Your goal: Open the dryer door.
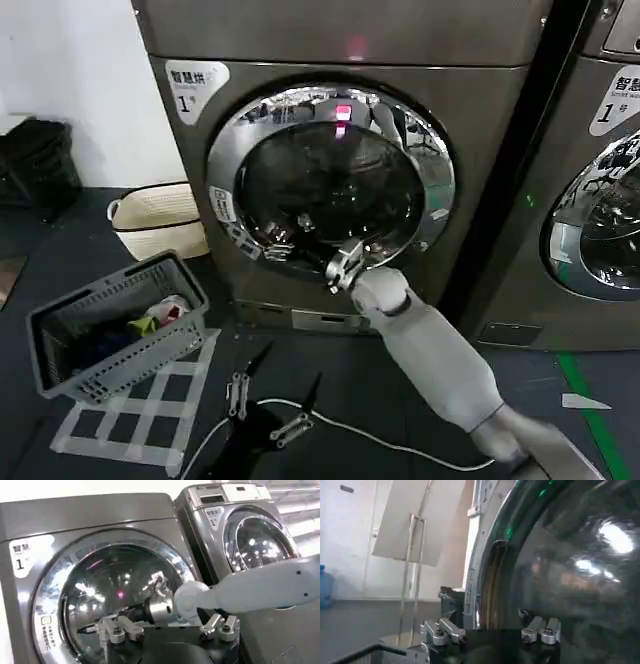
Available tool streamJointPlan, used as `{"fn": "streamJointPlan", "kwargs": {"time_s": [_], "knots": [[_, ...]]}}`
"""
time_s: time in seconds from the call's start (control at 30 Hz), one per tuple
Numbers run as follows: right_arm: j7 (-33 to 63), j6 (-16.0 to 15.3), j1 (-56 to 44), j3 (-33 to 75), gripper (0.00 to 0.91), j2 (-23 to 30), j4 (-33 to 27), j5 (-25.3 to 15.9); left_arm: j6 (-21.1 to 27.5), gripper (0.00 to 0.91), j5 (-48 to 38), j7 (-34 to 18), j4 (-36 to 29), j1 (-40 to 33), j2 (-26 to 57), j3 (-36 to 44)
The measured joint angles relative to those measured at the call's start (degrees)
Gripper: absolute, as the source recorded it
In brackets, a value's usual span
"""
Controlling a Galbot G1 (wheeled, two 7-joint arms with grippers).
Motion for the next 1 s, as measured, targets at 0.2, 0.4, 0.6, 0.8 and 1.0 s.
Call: {"fn": "streamJointPlan", "kwargs": {"time_s": [0.2,0.4,0.6,0.8,1.0], "knots": [[2.2,-0.3,0.7,-0.8,0.907,1.6,-0.4,-0.7,-0.1,0.907,0.0,0.0,0.0,0.0,-0.2,0.0],[2.3,-0.3,1.6,-1.1,0.907,3.3,-2.2,-1.1,-0.1,0.907,0.0,0.0,0.0,0.0,-0.2,0.0],[2.0,0.0,2.5,-1.6,0.907,4.9,-4.3,-1.3,-0.1,0.907,0.0,0.0,-0.1,0.0,-0.2,-0.1],[2.0,0.5,3.5,-1.9,0.907,6.5,-6.5,-1.7,-0.2,0.907,0.0,0.0,-0.1,0.1,-0.2,-0.1],[2.1,0.7,4.0,-2.7,0.907,7.5,-7.9,-1.7,-0.2,0.907,0.0,0.0,-0.1,0.3,-0.4,-0.3]]}}
